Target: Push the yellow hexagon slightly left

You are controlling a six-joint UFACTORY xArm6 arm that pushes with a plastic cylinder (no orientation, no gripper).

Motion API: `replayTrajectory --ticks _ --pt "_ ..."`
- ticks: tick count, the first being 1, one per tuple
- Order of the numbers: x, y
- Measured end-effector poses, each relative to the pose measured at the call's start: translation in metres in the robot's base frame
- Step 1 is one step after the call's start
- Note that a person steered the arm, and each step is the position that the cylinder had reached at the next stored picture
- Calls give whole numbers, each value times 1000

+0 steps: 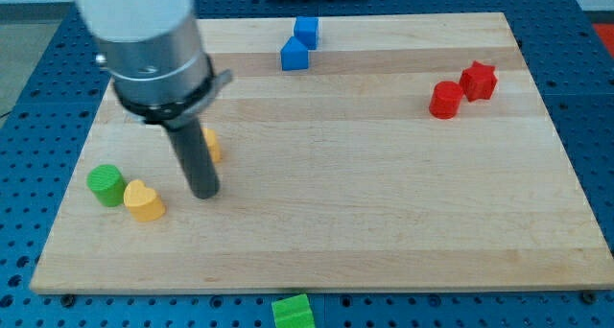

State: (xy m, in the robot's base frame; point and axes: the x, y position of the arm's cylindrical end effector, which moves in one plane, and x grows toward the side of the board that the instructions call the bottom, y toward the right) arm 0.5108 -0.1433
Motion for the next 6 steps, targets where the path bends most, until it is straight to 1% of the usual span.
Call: replayTrajectory --ticks 1,2,3,4,5,6 --pt "-3 69" --pt "-38 117" --pt "-70 68" --pt "-42 -11" --pt "-29 -25" --pt "-48 -25"
